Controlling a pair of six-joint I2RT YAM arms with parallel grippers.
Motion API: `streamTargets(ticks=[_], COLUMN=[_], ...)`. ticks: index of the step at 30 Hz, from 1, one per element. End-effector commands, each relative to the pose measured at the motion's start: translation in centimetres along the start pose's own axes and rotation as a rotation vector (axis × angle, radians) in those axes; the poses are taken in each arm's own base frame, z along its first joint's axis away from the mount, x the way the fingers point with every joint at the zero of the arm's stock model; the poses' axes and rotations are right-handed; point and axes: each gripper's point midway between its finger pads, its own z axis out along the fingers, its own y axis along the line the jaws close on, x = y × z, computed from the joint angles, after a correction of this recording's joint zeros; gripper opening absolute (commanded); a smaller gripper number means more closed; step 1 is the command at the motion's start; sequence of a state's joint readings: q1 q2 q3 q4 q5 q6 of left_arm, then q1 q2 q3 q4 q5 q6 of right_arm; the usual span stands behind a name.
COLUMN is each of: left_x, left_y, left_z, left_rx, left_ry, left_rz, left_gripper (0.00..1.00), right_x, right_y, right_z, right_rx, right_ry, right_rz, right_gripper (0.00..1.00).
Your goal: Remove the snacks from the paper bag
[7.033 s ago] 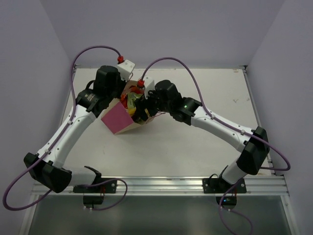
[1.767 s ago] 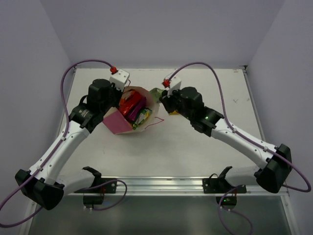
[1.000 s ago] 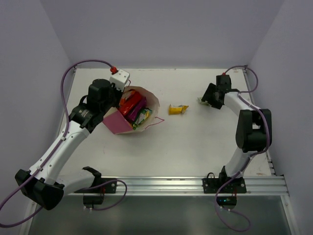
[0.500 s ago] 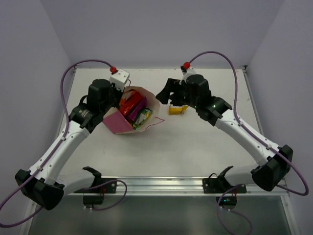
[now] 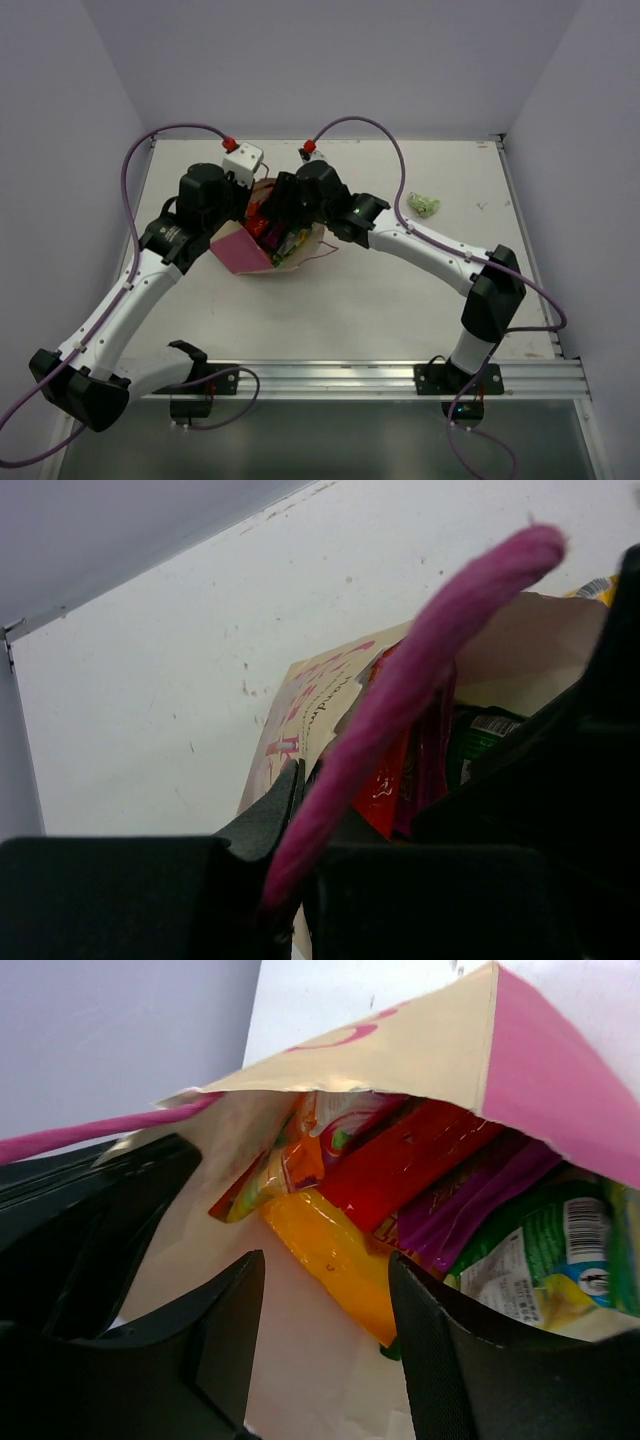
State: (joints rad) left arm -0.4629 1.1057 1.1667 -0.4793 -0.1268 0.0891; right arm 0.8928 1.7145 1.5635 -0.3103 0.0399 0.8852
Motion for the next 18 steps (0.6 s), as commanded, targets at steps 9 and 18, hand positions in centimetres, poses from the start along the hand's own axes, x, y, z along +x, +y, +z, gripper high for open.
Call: streamTargets(ticks=[9, 18], left_x=[-2.6, -2.6], left_y=[-0.8, -0.8], left_z=[-0.7, -0.9], left_rx=[0.050, 0.049], left_ry=[-0.098, -0.099], left_rz=[-0.065, -0.060], left_gripper=[0.00, 0.00], right_x=[-2.4, -2.3], right_y=[2.1, 1.0], right_z=[4.0, 6.9], right_rx=[0.006, 0.048], right_ry=[-0.157, -0.183], right_rz=[0.217, 0.262], right_gripper=[0.56, 0.54])
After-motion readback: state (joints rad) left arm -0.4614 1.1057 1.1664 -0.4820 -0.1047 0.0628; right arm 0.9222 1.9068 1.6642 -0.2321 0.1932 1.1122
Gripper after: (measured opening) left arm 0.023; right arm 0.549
